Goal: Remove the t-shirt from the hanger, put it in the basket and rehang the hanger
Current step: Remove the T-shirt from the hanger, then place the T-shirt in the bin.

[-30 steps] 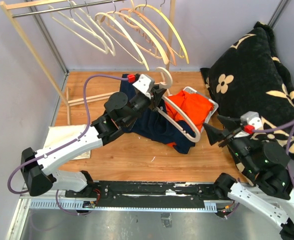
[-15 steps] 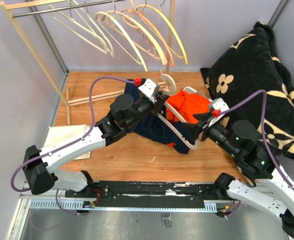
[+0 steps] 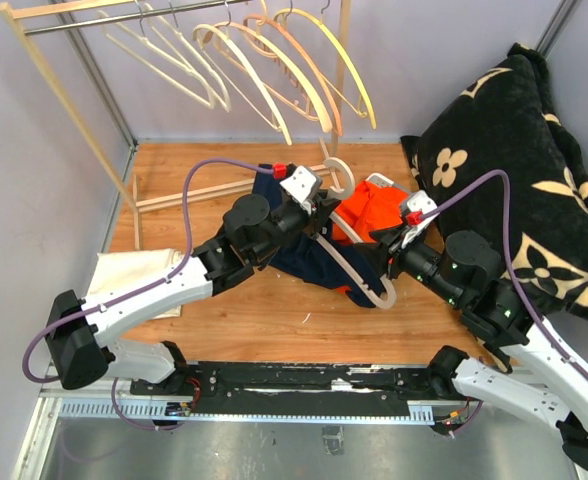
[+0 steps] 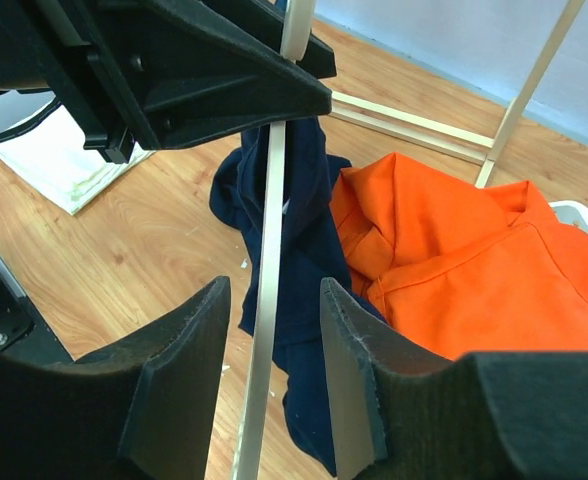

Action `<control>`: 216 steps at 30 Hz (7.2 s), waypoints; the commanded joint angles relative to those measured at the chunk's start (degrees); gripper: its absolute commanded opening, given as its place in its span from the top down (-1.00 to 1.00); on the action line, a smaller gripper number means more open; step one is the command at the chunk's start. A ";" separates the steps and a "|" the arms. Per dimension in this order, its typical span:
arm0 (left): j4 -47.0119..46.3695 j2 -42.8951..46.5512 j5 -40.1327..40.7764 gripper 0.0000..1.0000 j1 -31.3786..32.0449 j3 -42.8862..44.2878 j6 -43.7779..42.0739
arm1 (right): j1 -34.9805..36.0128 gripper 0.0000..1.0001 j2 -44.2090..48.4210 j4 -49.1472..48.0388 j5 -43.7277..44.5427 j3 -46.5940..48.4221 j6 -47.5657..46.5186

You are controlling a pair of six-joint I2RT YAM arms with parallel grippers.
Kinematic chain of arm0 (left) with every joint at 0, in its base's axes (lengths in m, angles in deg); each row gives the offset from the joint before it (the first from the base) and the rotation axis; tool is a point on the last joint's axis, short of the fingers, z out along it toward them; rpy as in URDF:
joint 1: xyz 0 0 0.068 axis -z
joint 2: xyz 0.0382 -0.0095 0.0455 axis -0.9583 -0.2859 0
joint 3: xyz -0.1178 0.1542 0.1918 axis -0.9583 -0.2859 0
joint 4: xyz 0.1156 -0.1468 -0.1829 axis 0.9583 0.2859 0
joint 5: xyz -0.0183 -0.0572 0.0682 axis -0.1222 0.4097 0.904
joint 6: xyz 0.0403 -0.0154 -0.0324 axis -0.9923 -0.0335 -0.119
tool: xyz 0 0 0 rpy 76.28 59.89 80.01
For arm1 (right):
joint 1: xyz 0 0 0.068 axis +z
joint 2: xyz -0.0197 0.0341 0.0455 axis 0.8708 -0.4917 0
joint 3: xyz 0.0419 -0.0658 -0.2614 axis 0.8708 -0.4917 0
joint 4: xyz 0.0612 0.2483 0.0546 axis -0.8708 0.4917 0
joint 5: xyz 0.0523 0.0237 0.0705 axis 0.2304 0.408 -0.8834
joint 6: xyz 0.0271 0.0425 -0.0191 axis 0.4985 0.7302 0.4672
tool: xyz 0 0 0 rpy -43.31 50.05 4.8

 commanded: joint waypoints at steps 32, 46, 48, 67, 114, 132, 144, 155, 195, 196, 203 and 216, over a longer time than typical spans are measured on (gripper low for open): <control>-3.67 2.04 1.09 0.76 2.79 1.02 0.02 | 1.22 0.99 2.44 -5.72 -0.07 -4.85 3.82; -2.46 8.26 2.85 -0.17 2.77 -3.30 0.16 | 1.14 0.99 6.21 -5.86 4.70 -5.44 1.59; -2.79 8.58 3.07 -0.17 2.86 -4.87 0.73 | 1.15 0.99 6.49 -5.82 5.03 -5.39 1.31; -12.42 3.51 12.50 -0.35 2.80 -9.90 2.83 | 1.18 0.99 9.84 -5.07 2.88 -5.06 1.35; 5.03 -2.70 32.73 0.99 0.51 17.72 -3.83 | 1.21 0.99 32.77 12.76 6.02 1.38 -2.02; 9.74 -12.52 -2.20 0.99 0.58 49.18 -2.29 | 1.15 0.99 33.18 11.30 26.49 3.76 -2.49; 3.02 -23.16 -8.19 0.99 0.58 68.41 -2.67 | 1.19 0.99 32.81 10.47 28.81 2.88 -3.06; -10.12 -27.29 -9.59 0.99 0.58 70.02 -2.29 | 1.14 0.99 33.51 9.69 30.66 2.25 -3.72; -9.17 -33.46 -5.16 0.99 -0.03 51.53 -5.62 | 1.15 0.99 37.58 11.35 36.06 2.81 -7.96; -9.44 -31.90 -4.82 0.99 -0.03 48.76 -5.44 | 1.14 0.99 37.57 11.13 36.15 2.77 -8.17; -9.71 -21.74 0.08 0.99 1.37 31.90 -4.03 | 1.15 0.99 36.76 10.59 36.43 2.93 -9.18; -8.28 -13.02 4.14 0.99 1.44 7.71 5.34 | 1.14 0.99 32.04 9.09 33.31 3.04 -9.44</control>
